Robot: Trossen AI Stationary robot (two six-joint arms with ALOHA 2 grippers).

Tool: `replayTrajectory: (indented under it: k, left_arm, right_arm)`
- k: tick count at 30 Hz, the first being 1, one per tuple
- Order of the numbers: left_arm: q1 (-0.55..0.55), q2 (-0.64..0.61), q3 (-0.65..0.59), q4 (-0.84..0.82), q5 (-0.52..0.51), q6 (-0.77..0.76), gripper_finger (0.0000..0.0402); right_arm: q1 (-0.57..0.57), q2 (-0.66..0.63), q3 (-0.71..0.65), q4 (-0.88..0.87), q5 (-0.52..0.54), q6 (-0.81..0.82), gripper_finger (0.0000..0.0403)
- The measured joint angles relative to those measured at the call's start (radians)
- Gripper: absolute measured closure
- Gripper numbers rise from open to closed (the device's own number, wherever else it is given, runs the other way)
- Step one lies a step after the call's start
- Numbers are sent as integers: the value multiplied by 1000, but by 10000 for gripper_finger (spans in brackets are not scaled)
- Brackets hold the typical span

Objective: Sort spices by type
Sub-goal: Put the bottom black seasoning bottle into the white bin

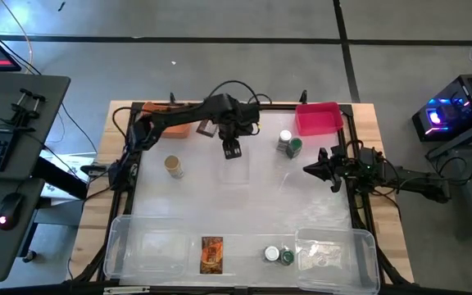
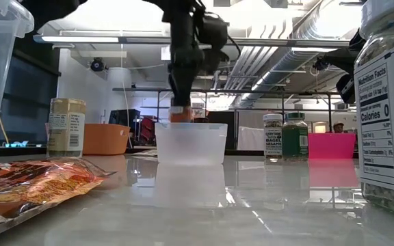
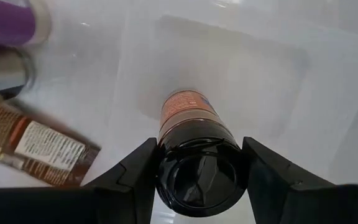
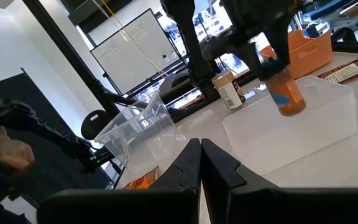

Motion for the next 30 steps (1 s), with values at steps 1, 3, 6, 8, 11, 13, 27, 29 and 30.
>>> replayTrajectory:
  k: [1,3,6,8,11,13,27,29,30]
  left_arm:
    - [-4,9,0,10,0,1,236]
    - [-10,27,0,24,4,8,236]
    - [-16,43,0,37,4,10,236]
    - [-19,48,0,47,0,12,236]
    - [-18,48,0,45,-48,29,233]
    - [-17,48,0,49,-85,44,224]
    - [-17,48,0,60,-72,37,196]
    - [-17,48,0,61,-65,37,195]
    - [-17,48,0,61,-55,36,192]
  right_arm:
    - [0,0,0,0,0,0,402]
    - [0,0,0,0,0,0,402]
    - [0,0,0,0,0,0,402]
    - [0,0,0,0,0,0,402]
    - [0,0,0,0,0,0,402]
    - [0,0,0,0,0,0,402]
    - [0,0,0,0,0,0,402]
    - [0,0,0,0,0,0,402]
    - [0,0,0,0,0,0,402]
